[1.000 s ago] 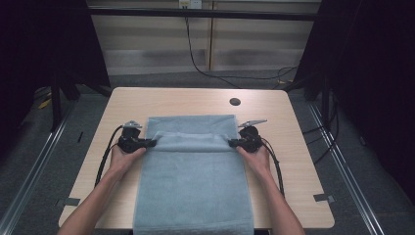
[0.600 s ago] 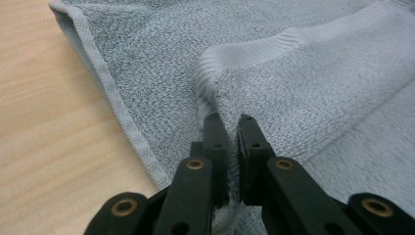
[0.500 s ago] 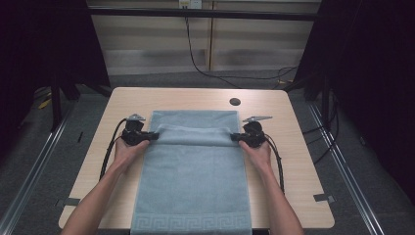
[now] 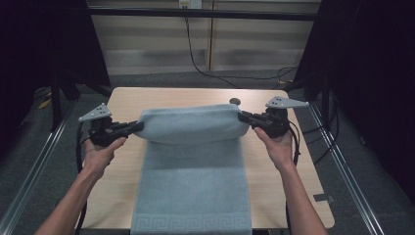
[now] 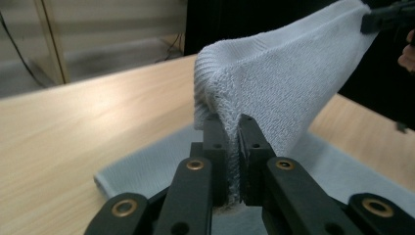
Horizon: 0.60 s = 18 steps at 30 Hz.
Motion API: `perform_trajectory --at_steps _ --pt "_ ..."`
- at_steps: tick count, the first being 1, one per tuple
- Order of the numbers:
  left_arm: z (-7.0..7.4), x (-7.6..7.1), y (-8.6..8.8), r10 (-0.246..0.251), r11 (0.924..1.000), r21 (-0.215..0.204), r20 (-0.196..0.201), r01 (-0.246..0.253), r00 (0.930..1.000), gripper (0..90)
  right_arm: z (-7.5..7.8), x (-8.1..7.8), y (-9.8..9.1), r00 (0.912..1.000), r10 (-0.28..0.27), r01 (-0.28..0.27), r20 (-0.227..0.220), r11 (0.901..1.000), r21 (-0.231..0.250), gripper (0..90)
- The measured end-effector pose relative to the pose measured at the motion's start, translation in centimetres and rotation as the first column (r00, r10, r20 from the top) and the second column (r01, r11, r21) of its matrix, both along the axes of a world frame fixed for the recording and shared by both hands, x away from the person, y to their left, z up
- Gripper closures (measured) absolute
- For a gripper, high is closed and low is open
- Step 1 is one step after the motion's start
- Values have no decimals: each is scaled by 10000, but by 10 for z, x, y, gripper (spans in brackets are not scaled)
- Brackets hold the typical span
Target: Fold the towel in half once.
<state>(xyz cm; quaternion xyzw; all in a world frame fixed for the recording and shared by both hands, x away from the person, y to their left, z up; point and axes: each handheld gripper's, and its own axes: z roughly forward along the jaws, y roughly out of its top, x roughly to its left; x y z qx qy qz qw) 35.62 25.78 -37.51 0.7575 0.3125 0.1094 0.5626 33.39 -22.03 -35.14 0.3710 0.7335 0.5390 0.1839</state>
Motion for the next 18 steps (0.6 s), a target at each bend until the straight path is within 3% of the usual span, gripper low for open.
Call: perform_trajectory --at_steps 3,6,8,9,10,11,12,14,18 --pt "16 -21 3 -362 9993 -2 536 363 9979 847 15 -25 0 9992 217 -211 349 9996 -182 869" --pt "26 -40 5 -640 9979 -11 706 642 9955 847 27 -51 -3 9963 517 -508 690 9986 -156 869" --pt "23 -55 6 -789 9969 83 695 786 9945 847 28 -67 -4 9949 697 -677 723 9973 -298 869" --pt "18 -62 6 -817 9965 255 664 801 9944 847 25 -74 -3 9946 757 -731 705 9966 -393 869" --pt "11 -69 5 -772 9941 824 805 705 9938 846 19 -81 -3 9945 874 -848 581 9954 -454 868" --pt "1 -74 4 -943 9909 1031 746 864 9927 843 10 -88 -2 9944 988 -967 380 9939 -527 868" --pt "-12 -77 5 -1017 9923 754 452 981 9938 843 -1 -94 0 9949 987 -973 182 9930 -671 868" --pt "-39 -85 4 -1125 9905 776 -219 1139 9934 843 -28 -104 2 9943 1002 -1032 -371 9904 -914 867" --pt "-82 -103 10 -1422 9884 376 -1120 1472 9835 835 -78 -121 1 9821 1136 -1256 -1502 9894 -727 862"
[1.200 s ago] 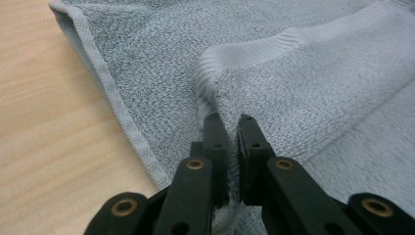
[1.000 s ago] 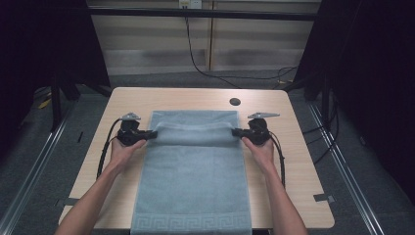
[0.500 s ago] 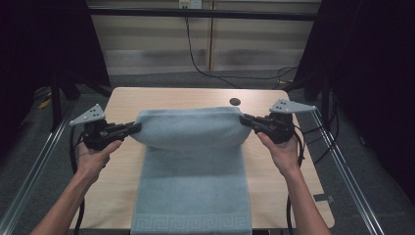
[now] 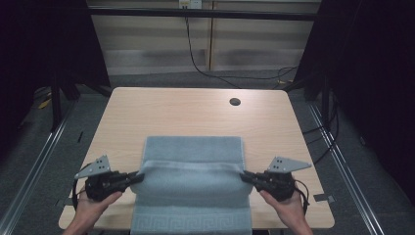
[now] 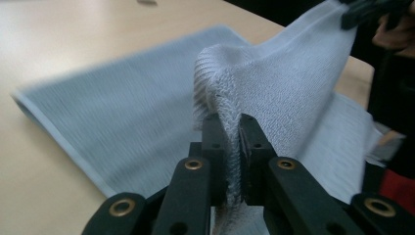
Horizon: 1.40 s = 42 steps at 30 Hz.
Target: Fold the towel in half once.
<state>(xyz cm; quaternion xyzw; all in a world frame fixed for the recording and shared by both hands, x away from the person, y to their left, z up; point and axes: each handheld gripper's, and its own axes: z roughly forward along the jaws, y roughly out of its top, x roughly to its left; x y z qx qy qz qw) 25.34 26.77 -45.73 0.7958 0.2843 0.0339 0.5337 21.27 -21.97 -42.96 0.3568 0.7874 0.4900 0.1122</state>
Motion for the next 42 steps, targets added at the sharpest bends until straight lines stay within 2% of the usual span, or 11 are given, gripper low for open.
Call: perform_trajectory --at_steps 3,11,16,19,23,26,31,35,37,39,42 --pt "-16 -12 3 -211 9997 127 -418 216 9989 821 -22 -11 0 9972 251 -269 -701 9994 -237 851" --pt "-26 -49 -1 -1209 9890 753 -854 1274 9890 760 -41 -56 4 9859 990 -1054 -1347 9936 -417 793" --pt "-18 -61 7 -1668 9852 315 -564 1687 9844 699 -41 -78 -1 9806 1398 -1444 -1372 9892 -241 723" --pt "-15 -60 16 -1428 9897 -127 -426 1424 9888 653 -34 -77 -8 9848 1287 -1293 -1166 9916 21 682" --pt "-19 -33 20 -360 9994 -19 -482 360 9982 609 -28 -64 -11 9937 661 -645 -903 9977 212 648" --pt "-21 0 17 236 9996 -143 -669 -246 9975 601 -26 -44 -7 9962 521 -526 -698 9986 -51 647" --pt "-26 51 -9 578 9959 757 -1153 -493 9917 546 -37 18 3 9931 545 -600 -1040 9969 -502 637" --pt "-38 85 -23 1152 9823 1599 -1063 -973 9876 561 -51 63 14 9906 314 -453 -1334 9936 -1030 633" --pt "-46 95 -28 1226 9740 2040 -1086 -986 9865 591 -57 80 19 9904 100 -267 -1376 9923 -1207 630" --pt "-50 93 -31 1199 9762 1927 -995 -991 9878 601 -65 91 23 9882 -65 -160 -1529 9893 -1452 634" --pt "-48 80 -30 874 9754 2109 -1012 -645 9910 610 -72 89 25 9849 -49 -223 -1729 9876 -1551 631"
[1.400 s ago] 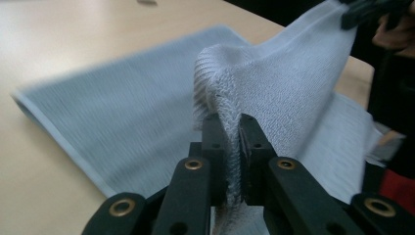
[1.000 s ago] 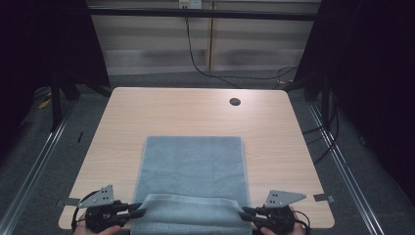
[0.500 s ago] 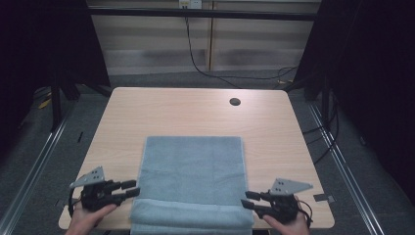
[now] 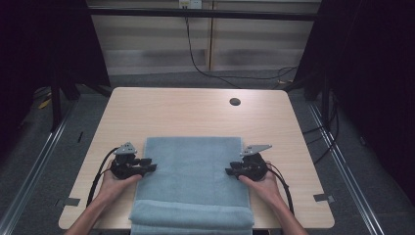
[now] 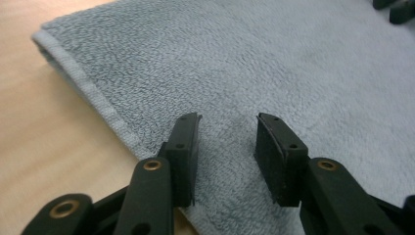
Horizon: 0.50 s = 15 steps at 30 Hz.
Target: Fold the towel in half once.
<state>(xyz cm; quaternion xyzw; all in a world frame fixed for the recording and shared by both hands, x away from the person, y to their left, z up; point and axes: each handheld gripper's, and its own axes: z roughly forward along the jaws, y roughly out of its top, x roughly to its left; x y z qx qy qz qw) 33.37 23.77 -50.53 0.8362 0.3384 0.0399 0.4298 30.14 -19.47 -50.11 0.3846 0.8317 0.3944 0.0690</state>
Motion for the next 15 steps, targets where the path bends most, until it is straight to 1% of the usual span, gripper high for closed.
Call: perform_trajectory --at_steps 1,3,4,5,6,8,9,10,11,12,13,15 --pt "-1 -6 2 -84 9999 -103 -55 84 9999 621 1 -5 -1 9999 40 -41 -146 10000 -40 634" --pt "-2 -19 3 -302 9992 -246 -72 300 9995 652 2 -18 -4 9997 120 -122 -207 9998 -131 636" --pt "-1 -26 3 -465 9988 -154 6 465 9989 662 2 -26 -6 9998 105 -106 -177 9999 -99 638" --pt "-1 -31 2 -579 9982 -168 36 580 9983 664 2 -33 -10 9998 102 -103 -180 9999 -58 641" --pt "-2 -35 2 -623 9978 -221 -17 622 9981 664 1 -39 -13 9997 73 -72 -242 9999 70 645" --pt "0 -42 -1 -733 9973 -69 -24 733 9973 665 1 -49 -17 9997 102 -97 -211 9998 200 646" --pt "1 -45 -4 -731 9973 36 19 731 9973 664 1 -53 -17 9998 100 -97 -194 9999 142 646" --pt "1 -48 -5 -773 9970 36 21 773 9970 663 2 -57 -16 9998 101 -102 -173 9999 -43 645" --pt "0 -50 -5 -764 9971 -32 7 764 9971 662 3 -60 -16 9998 157 -159 -132 9998 -130 644" --pt "0 -54 -4 -736 9972 -151 -67 735 9973 662 3 -64 -16 9997 127 -129 -199 9998 -136 643" --pt "0 -57 -3 -856 9962 -187 -78 855 9963 662 3 -68 -16 9997 143 -146 -192 9998 -130 644" --pt "0 -64 -2 -880 9959 -217 -156 877 9960 663 3 -75 -19 9994 191 -190 -287 9998 50 644"
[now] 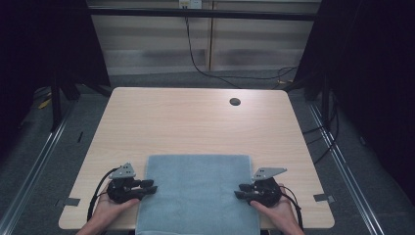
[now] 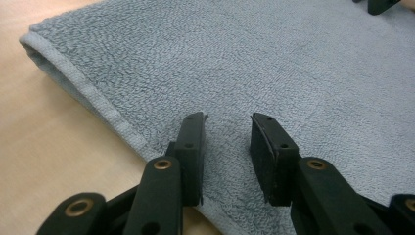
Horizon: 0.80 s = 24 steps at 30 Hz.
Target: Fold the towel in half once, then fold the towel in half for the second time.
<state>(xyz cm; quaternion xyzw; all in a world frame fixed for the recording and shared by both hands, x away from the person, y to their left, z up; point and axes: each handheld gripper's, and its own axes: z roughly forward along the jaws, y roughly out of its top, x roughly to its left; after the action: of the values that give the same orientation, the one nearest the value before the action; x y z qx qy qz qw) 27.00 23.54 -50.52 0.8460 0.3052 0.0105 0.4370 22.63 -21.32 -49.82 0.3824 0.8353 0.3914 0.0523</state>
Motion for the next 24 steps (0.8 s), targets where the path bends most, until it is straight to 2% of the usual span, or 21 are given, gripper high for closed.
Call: perform_trajectory --at_steps 4,9,11,13,15,17,18,19,21,24 --pt "1 -9 0 -95 9999 -83 -141 93 9999 644 1 -12 -1 9998 154 -153 -124 9998 107 640" --pt "6 -13 1 -309 9995 23 -285 309 9991 584 6 -18 3 9993 356 -358 -127 9992 -168 613" --pt "11 -7 3 -132 9999 -90 -123 130 9998 552 10 -11 0 9994 277 -278 228 9996 60 604" --pt "16 2 4 151 9996 -256 68 -149 9999 537 15 0 -7 9987 -146 135 489 9997 218 598" --pt "18 15 3 239 9996 -182 160 -236 9996 533 20 11 -12 9959 -495 485 758 9987 145 594" --pt "17 29 2 486 9986 -241 278 -480 9984 531 24 21 -15 9896 -805 834 1192 9963 -195 568" --pt "16 35 1 556 9981 -270 146 -552 9983 526 26 26 -17 9883 -872 902 1254 9957 -191 561" --pt "16 41 0 553 9983 -217 154 -550 9983 519 28 32 -19 9880 -912 931 1251 9956 -93 547" --pt "16 51 -1 855 9962 -168 248 -851 9960 510 28 44 -21 9882 -1008 1015 1156 9948 1 524" --pt "17 64 -2 1196 9924 -345 333 -1185 9923 483 22 61 -23 9878 -1172 1192 1023 9928 -135 494"
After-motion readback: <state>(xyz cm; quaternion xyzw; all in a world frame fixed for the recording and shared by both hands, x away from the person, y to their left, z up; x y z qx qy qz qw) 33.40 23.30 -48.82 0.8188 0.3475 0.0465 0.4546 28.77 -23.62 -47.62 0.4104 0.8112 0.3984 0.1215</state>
